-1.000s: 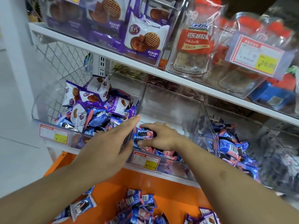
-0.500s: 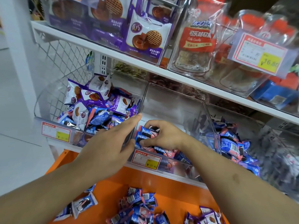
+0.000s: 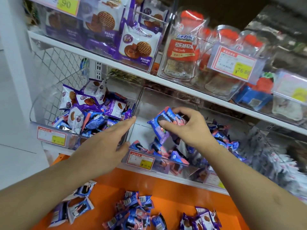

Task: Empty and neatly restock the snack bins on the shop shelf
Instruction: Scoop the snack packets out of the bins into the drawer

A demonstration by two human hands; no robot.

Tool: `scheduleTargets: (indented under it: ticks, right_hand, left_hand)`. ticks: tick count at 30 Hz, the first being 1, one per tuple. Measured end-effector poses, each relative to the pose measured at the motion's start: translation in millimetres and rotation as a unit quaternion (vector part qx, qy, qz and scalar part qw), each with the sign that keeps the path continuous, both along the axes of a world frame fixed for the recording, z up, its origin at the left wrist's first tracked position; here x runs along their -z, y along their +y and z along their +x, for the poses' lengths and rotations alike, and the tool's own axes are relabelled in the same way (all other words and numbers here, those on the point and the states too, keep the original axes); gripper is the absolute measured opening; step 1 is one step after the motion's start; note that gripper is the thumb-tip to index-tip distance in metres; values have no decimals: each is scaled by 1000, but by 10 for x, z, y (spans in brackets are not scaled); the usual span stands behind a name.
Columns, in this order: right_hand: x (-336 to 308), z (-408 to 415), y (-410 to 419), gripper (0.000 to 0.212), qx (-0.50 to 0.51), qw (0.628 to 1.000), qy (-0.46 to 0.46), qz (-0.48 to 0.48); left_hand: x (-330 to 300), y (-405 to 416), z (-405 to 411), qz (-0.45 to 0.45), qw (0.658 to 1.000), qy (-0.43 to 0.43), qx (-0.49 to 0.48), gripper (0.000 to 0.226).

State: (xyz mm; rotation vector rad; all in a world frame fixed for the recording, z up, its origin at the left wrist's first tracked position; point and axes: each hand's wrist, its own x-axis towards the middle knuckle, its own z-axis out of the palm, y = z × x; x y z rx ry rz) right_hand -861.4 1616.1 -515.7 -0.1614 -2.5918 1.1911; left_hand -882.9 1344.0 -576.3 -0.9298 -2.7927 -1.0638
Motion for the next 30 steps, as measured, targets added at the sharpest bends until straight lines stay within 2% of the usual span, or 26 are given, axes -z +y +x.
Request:
scheduleTargets:
  ticks: [4,8,11,15,21,25,30]
  right_hand:
    - [-175,495,-144,40,-40,999,30,5]
    - [32,1044,-361,41,-67,998,14,2]
    - [394,1383,-546,43,-96,992,2,81]
    - [1038,1655,-737,57,-121,982,-85,120]
    - [2142,1704,-707,79,-97,950,-250,161]
    - [2606,1680,-650,78,-88,938,-308,131]
    - [2685,1688,-572,74,-111,938,-326,41]
  left_hand:
    - [-101,-39,101,-27,1000,-8,8,82]
    - [-262,-165,217,-51,998,9,20,79]
    - [-276,-271,283,-91,995,18,35,76]
    - [-178,-325,326,-131,990,24,56,76]
    - [-131,-267,246,-119,991,24,57,74]
    - [-66,-249,182,-111,991,51,51,74]
    - [-29,-224,136,-100,992,56,53,74]
